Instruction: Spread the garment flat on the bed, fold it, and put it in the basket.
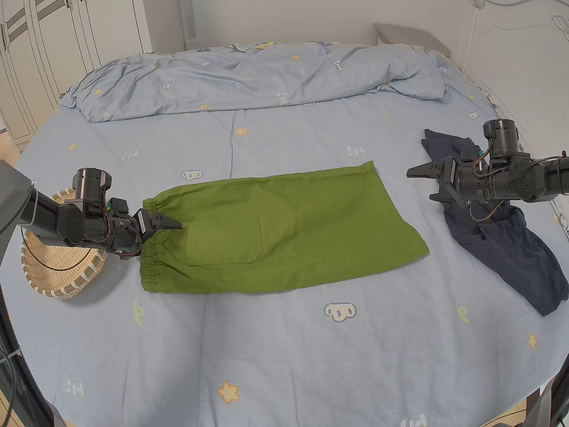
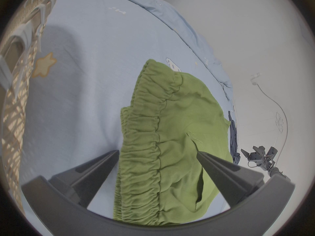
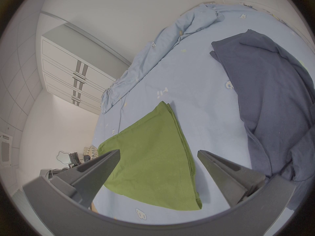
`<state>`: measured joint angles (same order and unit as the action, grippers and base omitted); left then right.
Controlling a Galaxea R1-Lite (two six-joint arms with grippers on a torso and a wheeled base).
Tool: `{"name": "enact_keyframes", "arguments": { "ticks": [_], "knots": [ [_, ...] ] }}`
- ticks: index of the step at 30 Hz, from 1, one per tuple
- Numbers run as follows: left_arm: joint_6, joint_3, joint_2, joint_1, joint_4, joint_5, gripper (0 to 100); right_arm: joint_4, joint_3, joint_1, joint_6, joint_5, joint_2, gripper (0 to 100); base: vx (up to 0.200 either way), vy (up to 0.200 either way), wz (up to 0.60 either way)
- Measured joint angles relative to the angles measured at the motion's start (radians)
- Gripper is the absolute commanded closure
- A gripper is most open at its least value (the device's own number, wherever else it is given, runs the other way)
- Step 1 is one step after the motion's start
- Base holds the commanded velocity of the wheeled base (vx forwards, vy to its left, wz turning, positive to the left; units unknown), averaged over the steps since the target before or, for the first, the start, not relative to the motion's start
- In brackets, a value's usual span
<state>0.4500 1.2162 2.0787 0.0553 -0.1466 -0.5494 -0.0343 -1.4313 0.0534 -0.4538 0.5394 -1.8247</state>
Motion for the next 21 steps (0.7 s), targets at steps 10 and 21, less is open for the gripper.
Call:
{"name": "enact_keyframes", "arguments": {
  "ticks": [10,21],
  "knots": [
    [0.013,0.016,0.008,-0.006,0.002,-0.001,100,0.001,0.0,-0.002,0.013,0.0,-0.011,0,0.0,0.0,0.0],
    [0.013,0.014,0.001,-0.01,0.002,-0.001,100,0.199,-0.04,-0.008,0.177,-0.008,-0.073,0,0.0,0.0,0.0]
  ]
}}
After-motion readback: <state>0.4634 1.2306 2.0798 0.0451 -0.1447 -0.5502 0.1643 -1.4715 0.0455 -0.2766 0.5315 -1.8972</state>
